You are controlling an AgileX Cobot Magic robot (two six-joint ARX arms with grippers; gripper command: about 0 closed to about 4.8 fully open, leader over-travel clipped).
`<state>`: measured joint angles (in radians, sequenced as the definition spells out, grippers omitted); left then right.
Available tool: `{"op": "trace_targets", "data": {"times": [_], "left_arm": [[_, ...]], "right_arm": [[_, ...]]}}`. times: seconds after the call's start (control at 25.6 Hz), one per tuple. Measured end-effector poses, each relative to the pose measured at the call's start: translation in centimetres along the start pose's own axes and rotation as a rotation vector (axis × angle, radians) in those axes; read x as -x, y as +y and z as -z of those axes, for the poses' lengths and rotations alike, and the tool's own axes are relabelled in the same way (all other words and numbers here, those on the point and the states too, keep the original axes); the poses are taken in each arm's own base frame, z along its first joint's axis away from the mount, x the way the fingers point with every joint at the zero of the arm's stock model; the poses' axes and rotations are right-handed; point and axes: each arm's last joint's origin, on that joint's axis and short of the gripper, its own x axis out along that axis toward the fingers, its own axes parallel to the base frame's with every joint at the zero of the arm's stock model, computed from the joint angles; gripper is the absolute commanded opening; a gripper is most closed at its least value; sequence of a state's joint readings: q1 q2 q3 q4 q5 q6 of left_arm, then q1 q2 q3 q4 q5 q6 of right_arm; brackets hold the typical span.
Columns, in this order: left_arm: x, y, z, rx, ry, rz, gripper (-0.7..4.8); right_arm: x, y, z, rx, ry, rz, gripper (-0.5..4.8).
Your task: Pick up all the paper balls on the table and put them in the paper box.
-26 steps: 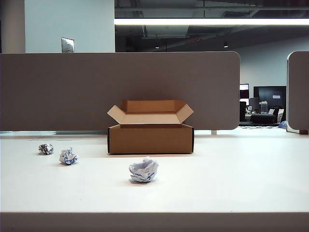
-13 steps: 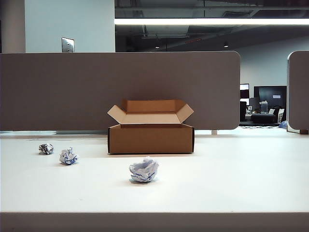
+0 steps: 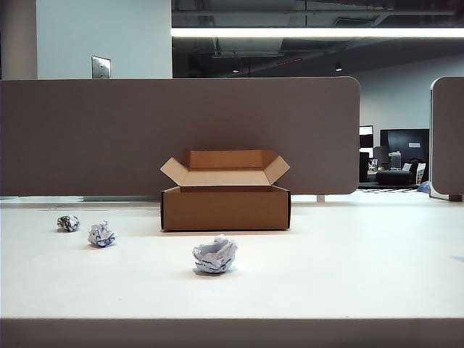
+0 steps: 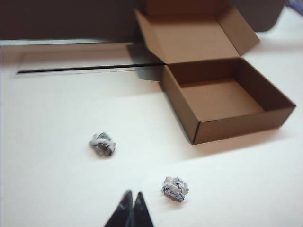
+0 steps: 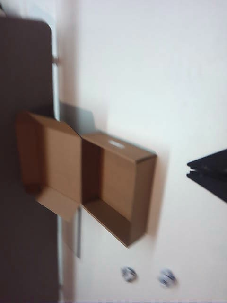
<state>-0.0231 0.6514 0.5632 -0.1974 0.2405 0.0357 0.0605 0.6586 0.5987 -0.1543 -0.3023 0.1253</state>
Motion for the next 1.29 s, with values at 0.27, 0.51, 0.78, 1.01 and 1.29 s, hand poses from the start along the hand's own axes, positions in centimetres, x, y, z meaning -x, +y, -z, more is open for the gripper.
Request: {"op": "trace_targets", "data": {"times": [0.27,0.51,0.78,1.01,1.29], "left_arm": [[-6.2,-0.9,0.4,-0.213,0.209,0.138,1.49],[-10.3,-0.8,1.0,-0.234,0.330,0.181,2.21],[-14.2,-0.4,2.2,-0.206,0.441,0.196,2.43],[-16.7,-0.3,2.3,-0.139,0.490,0.250,2.47],[-18.5,-0.7,2.9,-0.112,0.557,0.268,2.52]], "right_arm": [[-6.5,4.3,1.0,0.191,0.242,-0.293,0.04],[-10.3,8.7,5.0,0.277,0.426,-0.401,2.88],[-12.6,11.5,7.9,0.341,0.452,-0.426,3.07],[-14.2,12.8,8.6,0.360,0.464,-0.402,3.37],[-16.1,13.9,8.7,0.348,0.488,-0.345,3.38]]}}
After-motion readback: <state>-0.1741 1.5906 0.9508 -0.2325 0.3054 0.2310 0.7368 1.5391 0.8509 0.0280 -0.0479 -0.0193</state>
